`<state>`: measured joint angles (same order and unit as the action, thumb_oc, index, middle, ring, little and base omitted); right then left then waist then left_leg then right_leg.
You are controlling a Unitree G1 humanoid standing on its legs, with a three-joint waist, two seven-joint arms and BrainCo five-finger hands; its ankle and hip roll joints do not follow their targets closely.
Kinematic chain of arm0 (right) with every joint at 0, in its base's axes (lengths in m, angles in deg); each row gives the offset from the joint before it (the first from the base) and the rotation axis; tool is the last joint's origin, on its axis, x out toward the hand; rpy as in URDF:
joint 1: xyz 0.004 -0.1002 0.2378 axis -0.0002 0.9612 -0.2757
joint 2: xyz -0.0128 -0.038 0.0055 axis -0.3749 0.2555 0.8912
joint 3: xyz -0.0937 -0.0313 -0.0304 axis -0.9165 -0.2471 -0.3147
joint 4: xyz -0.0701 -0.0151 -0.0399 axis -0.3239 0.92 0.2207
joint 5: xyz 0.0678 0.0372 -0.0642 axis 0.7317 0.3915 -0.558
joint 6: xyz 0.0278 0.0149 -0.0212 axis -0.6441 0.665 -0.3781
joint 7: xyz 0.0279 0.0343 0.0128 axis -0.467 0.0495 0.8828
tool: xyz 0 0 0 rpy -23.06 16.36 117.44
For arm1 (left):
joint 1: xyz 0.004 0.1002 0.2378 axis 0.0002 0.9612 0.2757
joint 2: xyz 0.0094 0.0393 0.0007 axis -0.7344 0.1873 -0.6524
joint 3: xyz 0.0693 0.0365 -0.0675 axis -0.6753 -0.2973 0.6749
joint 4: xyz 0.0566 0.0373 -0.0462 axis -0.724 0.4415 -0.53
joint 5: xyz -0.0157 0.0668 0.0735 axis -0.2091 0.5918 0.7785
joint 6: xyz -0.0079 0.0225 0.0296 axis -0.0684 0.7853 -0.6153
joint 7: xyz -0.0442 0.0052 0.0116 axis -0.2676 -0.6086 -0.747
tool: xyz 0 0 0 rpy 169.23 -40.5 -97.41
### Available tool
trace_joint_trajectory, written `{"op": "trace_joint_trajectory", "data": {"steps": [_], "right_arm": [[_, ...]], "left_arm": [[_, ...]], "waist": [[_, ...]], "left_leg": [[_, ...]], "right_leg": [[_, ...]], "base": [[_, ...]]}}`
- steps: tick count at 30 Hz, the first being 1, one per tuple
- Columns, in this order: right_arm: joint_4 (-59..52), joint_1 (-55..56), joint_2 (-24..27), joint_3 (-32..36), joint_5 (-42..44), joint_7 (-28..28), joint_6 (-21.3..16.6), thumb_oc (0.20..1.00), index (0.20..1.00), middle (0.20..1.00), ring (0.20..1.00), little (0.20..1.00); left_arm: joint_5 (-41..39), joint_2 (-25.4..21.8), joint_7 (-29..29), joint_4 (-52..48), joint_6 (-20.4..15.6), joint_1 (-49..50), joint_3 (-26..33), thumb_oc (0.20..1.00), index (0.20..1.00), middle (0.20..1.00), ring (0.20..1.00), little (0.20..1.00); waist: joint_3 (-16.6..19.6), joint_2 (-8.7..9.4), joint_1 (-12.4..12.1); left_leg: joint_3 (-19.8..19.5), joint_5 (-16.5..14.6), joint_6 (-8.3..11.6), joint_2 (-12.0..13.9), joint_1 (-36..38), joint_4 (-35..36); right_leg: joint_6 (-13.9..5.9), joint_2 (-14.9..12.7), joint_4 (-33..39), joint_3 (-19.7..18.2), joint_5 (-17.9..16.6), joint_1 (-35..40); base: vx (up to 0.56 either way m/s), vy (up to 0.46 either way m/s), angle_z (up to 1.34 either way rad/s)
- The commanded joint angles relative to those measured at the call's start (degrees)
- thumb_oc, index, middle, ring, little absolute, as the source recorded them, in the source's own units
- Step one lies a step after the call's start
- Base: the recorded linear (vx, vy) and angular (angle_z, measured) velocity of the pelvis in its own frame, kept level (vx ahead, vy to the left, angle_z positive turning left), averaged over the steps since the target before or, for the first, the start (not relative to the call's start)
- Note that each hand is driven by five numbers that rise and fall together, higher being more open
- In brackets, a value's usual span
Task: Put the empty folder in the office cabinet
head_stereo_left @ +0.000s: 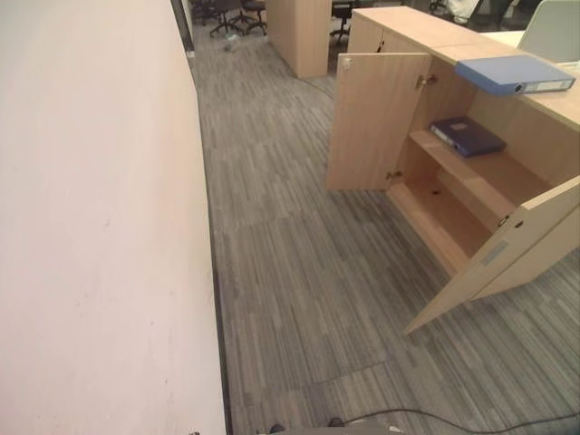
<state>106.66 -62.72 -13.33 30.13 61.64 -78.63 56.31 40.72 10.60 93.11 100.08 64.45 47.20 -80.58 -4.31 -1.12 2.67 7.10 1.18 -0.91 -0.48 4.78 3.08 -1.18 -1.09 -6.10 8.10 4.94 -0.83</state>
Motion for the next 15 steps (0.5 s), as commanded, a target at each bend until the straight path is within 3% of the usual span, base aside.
{"op": "trace_joint_trajectory", "data": {"steps": [1,15], "right_arm": [[3.4,-3.2,-1.1,0.1,1.5,-0.9,-1.2,1.000,1.000,1.000,1.000,1.000],[4.3,-3.0,-1.3,1.8,5.1,-0.3,-1.6,1.000,1.000,1.000,1.000,1.000]], "left_arm": [[0.1,0.6,1.0,1.3,-0.4,-0.8,1.0,1.000,1.000,1.000,1.000,1.000],[-1.2,0.9,-1.6,2.0,-0.8,-1.0,0.2,1.000,1.000,1.000,1.000,1.000]], "waist": [[0.8,1.87,0.5],[1.0,1.80,1.3]], "left_leg": [[1.4,-4.1,2.37,-0.7,0.1,1.9],[1.7,-4.4,2.53,-0.6,0.4,1.9]], "right_leg": [[-6.87,-3.5,11.1,2.2,-8.4,4.5],[-6.94,-3.5,11.1,2.1,-8.6,4.5]], "base": [[-0.01,0.000,0.06],[0.00,0.000,0.01]]}}
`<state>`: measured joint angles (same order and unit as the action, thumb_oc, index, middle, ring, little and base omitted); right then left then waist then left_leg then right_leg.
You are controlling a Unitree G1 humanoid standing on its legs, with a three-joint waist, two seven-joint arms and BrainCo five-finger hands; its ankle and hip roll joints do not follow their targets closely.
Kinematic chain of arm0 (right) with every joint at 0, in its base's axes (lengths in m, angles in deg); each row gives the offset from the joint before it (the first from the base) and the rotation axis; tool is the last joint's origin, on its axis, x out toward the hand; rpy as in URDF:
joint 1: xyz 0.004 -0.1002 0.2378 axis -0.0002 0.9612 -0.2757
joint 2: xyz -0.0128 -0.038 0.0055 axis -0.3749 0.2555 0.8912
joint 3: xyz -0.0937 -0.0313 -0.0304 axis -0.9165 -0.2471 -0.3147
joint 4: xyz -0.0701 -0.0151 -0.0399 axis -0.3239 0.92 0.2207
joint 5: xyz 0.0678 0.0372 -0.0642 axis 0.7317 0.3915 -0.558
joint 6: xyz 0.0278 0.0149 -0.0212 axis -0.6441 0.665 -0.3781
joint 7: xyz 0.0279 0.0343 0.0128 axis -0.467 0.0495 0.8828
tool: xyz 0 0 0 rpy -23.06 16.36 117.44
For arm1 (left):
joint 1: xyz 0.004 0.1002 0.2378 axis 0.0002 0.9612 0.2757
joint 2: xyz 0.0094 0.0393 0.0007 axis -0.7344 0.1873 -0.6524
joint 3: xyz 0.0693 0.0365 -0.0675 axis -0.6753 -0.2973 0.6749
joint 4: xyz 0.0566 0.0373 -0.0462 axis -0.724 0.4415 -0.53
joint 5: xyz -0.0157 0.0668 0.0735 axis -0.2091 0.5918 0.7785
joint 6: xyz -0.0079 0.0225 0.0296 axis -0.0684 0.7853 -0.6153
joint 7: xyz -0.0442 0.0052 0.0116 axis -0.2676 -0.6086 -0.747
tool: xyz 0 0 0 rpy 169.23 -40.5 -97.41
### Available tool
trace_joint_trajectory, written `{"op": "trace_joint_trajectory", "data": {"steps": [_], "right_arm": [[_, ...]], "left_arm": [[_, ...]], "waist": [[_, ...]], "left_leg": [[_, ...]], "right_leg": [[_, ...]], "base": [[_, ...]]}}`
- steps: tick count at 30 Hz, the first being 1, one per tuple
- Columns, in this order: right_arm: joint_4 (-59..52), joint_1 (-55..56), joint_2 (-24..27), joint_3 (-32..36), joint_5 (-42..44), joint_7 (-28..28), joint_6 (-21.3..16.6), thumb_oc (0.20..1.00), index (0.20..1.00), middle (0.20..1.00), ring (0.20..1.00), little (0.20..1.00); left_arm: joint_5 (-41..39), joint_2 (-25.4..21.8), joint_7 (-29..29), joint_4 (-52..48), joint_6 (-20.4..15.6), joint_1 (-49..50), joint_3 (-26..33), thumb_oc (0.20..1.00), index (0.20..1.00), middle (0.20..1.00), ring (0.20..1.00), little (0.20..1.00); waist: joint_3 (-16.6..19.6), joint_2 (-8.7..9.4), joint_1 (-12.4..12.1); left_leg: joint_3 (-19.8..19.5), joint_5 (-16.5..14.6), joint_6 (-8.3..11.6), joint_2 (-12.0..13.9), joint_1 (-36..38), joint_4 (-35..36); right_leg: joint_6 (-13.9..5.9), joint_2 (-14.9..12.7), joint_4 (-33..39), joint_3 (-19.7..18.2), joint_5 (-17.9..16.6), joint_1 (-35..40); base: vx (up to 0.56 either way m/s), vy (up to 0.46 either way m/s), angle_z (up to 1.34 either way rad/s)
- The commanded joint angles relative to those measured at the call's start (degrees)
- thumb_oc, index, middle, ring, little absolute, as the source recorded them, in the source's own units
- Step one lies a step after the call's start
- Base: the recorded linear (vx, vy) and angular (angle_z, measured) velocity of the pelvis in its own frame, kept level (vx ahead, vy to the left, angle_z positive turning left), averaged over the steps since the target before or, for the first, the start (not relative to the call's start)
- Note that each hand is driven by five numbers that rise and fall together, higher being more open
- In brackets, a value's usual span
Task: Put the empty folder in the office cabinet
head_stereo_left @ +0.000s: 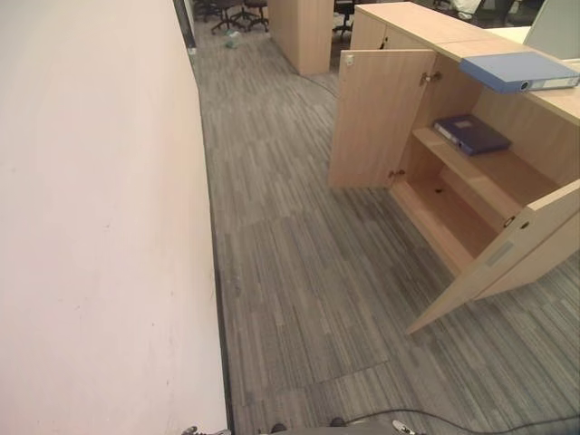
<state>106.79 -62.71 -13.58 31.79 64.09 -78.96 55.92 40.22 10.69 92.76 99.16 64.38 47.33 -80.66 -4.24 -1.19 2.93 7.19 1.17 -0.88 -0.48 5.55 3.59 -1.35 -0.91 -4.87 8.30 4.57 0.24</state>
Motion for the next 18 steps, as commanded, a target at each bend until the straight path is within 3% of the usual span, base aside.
{"op": "trace_joint_trajectory", "data": {"steps": [1,18], "right_arm": [[4.2,-3.0,-1.1,0.2,2.6,0.2,-1.1,1.000,1.000,1.000,1.000,1.000],[4.8,-3.3,-0.3,-0.6,0.7,1.5,-0.2,1.000,1.000,1.000,1.000,1.000]], "left_arm": [[-0.8,0.8,-1.6,2.9,-0.7,-1.2,0.3,1.000,1.000,1.000,1.000,1.000],[1.5,0.2,-3.6,3.9,-0.3,-1.7,-0.5,1.000,1.000,1.000,1.000,1.000]], "waist": [[1.0,1.84,1.0],[1.3,1.96,1.3]], "left_leg": [[1.6,-4.4,2.49,-0.6,-0.4,1.4],[1.7,-4.5,2.62,-0.4,-0.1,1.4]], "right_leg": [[-6.78,-3.7,9.9,1.9,-8.2,3.4],[-6.77,-3.5,9.9,1.9,-8.1,3.5]], "base": [[0.00,0.000,0.00],[0.00,0.000,-0.01]]}}
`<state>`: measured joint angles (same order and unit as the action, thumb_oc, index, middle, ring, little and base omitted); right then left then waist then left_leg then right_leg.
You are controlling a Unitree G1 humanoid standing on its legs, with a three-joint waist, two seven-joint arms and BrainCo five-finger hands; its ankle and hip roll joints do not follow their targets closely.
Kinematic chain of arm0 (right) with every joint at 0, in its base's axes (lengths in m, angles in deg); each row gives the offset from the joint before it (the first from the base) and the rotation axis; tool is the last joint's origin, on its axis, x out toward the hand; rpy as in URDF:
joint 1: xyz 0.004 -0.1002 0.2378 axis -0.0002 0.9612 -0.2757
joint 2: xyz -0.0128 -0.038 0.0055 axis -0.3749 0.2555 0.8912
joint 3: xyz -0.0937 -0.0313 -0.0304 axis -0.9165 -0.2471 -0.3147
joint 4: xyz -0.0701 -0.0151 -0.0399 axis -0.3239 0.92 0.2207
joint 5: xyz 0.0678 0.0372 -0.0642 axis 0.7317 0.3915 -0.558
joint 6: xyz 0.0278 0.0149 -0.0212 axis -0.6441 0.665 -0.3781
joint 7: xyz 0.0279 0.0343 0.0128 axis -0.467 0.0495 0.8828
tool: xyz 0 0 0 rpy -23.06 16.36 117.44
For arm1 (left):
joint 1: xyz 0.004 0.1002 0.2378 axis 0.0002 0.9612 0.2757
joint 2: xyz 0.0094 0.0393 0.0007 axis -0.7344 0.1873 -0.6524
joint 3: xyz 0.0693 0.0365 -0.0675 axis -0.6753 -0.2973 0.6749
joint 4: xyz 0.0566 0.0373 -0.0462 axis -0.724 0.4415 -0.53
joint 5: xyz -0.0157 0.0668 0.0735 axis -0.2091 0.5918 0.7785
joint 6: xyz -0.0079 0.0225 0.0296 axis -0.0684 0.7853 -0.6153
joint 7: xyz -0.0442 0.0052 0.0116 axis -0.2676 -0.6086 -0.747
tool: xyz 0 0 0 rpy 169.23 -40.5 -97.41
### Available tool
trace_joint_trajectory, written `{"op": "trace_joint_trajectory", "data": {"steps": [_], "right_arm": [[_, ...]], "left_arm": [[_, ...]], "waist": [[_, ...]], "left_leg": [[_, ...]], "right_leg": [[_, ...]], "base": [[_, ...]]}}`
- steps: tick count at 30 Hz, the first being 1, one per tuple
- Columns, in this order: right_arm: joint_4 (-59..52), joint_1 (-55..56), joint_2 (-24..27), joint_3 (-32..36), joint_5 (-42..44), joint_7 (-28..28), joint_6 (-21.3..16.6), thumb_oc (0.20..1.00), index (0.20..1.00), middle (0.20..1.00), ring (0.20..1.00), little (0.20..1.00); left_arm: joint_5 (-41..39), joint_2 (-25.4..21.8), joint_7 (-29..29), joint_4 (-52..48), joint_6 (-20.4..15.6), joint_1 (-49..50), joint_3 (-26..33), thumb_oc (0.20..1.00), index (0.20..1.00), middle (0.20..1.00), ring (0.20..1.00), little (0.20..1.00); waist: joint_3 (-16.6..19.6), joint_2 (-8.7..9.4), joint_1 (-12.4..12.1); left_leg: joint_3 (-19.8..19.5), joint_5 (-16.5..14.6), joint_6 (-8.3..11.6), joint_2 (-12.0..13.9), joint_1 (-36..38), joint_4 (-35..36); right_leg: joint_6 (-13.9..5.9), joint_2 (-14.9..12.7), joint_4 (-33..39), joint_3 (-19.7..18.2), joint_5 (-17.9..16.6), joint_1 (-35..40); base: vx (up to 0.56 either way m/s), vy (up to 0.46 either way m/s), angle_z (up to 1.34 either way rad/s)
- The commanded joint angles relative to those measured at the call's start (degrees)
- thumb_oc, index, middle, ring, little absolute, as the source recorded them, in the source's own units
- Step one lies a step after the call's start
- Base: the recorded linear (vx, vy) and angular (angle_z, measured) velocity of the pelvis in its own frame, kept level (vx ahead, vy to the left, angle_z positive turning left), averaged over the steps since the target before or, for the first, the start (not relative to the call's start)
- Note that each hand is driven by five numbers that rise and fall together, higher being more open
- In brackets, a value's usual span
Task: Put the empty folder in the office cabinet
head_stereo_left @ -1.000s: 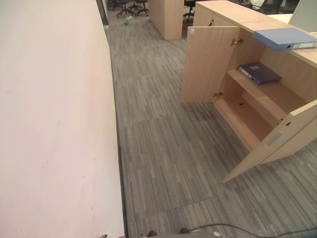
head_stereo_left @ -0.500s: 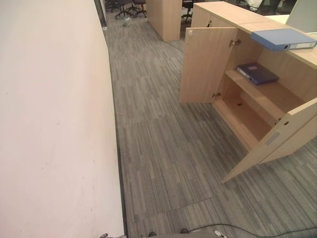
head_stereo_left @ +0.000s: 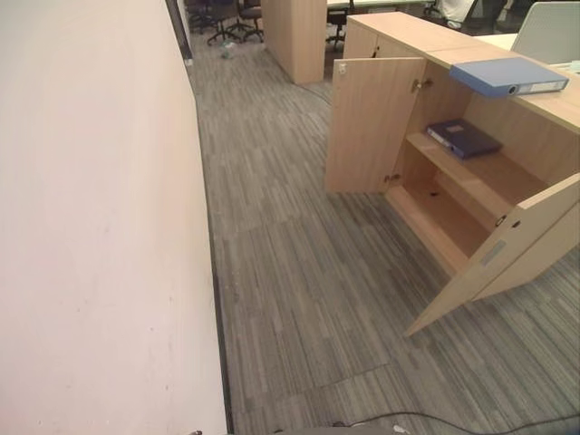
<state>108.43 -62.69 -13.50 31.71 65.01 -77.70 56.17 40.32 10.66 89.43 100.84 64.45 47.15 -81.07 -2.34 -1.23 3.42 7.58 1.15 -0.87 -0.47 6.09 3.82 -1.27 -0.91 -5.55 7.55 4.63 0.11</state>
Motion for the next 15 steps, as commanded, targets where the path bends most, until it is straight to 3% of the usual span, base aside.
{"op": "trace_joint_trajectory", "data": {"steps": [1,15], "right_arm": [[3.2,-3.3,-0.4,-0.6,-0.3,0.2,-0.4,1.000,1.000,1.000,1.000,1.000],[4.3,-3.8,0.2,-1.1,-1.4,2.1,0.5,1.000,1.000,1.000,1.000,1.000]], "left_arm": [[1.4,0.2,-0.3,2.2,-0.3,-1.5,-0.1,1.000,1.000,1.000,1.000,1.000],[3.1,-0.3,-1.9,2.8,-0.1,-2.2,-0.9,1.000,1.000,1.000,1.000,1.000]], "waist": [[-0.6,2.01,0.8],[-0.8,1.97,0.9]], "left_leg": [[1.3,-4.5,2.61,-0.4,-0.6,1.2],[1.0,-4.6,2.57,-0.4,-0.7,1.2]], "right_leg": [[-6.85,-3.5,10.5,2.6,-8.2,3.6],[-6.90,-3.5,10.5,2.6,-8.0,3.4]], "base": [[0.00,0.000,0.00],[0.00,0.000,0.00]]}}
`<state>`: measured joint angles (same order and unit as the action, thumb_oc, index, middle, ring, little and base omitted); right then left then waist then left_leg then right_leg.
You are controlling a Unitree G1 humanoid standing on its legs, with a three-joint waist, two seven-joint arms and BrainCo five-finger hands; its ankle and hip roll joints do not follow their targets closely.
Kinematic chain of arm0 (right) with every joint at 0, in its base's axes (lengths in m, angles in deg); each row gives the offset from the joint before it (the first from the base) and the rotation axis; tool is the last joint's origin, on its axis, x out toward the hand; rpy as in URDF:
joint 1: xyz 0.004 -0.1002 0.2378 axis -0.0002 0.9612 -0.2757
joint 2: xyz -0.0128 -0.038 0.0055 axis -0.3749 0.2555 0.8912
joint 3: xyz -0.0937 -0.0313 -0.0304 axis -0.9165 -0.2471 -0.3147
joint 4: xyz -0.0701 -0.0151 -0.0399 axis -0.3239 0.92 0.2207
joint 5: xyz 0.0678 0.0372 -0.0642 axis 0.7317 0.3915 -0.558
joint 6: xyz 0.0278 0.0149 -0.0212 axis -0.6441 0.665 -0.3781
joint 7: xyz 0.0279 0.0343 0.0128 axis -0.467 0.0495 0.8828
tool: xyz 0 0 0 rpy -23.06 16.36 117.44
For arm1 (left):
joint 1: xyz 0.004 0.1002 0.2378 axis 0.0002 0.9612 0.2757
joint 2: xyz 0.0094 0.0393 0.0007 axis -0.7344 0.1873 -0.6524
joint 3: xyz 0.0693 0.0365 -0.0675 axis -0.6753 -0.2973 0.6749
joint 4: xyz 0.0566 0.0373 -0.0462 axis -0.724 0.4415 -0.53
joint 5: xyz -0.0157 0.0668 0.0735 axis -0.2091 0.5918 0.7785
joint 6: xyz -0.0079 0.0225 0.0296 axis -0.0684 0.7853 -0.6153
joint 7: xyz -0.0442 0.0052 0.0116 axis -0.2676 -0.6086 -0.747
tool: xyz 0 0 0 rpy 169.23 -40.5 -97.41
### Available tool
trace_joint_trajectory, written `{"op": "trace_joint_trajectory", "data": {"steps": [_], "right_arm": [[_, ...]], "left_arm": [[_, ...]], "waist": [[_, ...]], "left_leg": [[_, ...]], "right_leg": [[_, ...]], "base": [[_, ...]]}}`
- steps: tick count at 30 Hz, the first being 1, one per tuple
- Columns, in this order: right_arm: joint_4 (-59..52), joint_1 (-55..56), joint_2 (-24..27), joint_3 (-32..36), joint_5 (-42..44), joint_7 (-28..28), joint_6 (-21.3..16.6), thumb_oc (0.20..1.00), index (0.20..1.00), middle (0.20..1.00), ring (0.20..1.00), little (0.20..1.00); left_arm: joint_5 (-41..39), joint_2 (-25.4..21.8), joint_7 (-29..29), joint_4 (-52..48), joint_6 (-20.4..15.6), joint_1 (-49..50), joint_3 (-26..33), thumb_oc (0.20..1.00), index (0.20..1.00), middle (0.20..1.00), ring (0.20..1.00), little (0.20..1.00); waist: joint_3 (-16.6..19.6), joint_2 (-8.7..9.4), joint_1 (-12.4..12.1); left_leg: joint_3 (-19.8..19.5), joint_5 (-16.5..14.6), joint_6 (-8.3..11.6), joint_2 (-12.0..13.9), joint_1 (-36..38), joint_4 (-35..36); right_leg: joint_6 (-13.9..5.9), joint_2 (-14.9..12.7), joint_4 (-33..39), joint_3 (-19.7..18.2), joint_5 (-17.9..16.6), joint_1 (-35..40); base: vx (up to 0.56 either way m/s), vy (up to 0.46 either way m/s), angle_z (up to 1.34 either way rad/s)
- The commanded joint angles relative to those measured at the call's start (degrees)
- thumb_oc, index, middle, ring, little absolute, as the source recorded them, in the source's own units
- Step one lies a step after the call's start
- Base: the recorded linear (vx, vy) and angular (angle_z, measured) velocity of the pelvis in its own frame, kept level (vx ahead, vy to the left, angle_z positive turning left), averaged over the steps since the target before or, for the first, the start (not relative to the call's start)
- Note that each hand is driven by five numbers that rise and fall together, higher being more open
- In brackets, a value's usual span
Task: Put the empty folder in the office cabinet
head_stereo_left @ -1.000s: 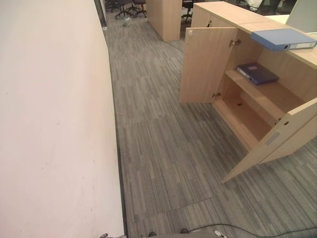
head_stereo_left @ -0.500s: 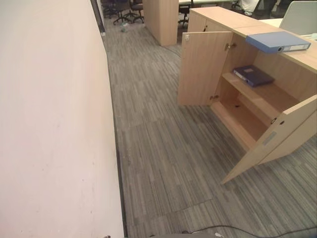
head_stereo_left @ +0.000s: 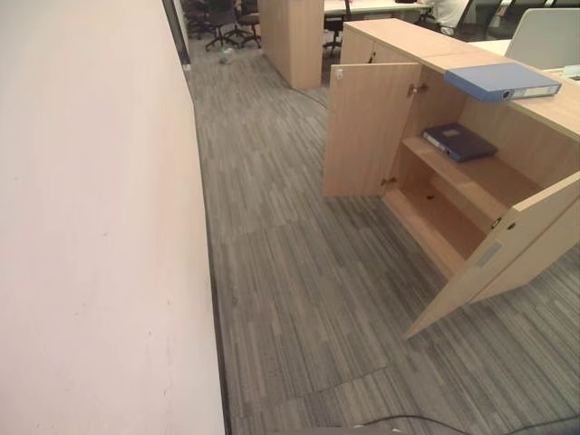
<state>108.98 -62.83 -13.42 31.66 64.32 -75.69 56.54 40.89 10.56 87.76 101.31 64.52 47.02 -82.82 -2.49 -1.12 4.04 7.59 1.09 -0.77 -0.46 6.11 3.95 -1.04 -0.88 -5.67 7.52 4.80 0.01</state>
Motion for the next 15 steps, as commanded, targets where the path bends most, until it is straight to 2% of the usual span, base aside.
{"op": "trace_joint_trajectory", "data": {"steps": [1,15], "right_arm": [[3.8,-3.8,0.4,-1.1,-1.0,0.5,0.4,1.000,1.000,1.000,1.000,1.000],[3.5,-7.1,2.3,-6.1,-8.3,1.6,1.9,1.000,1.000,1.000,1.000,1.000]], "left_arm": [[2.5,-0.3,-0.4,2.4,-0.1,-2.2,0.9,1.000,1.000,1.000,1.000,1.000],[3.3,-1.9,-0.6,1.2,-0.1,-4.5,-0.8,1.000,1.000,1.000,1.000,1.000]], "waist": [[-0.8,1.75,0.3],[-1.9,1.45,-0.6]], "left_leg": [[0.8,-4.5,2.39,-0.4,-1.0,1.1],[-0.1,-3.8,2.51,0.1,-2.6,1.1]], "right_leg": [[-7.11,-3.5,10.7,2.6,-8.2,3.3],[-6.05,-2.7,10.7,3.8,-7.4,2.1]], "base": [[0.00,0.000,0.00],[0.03,-0.045,0.03]]}}
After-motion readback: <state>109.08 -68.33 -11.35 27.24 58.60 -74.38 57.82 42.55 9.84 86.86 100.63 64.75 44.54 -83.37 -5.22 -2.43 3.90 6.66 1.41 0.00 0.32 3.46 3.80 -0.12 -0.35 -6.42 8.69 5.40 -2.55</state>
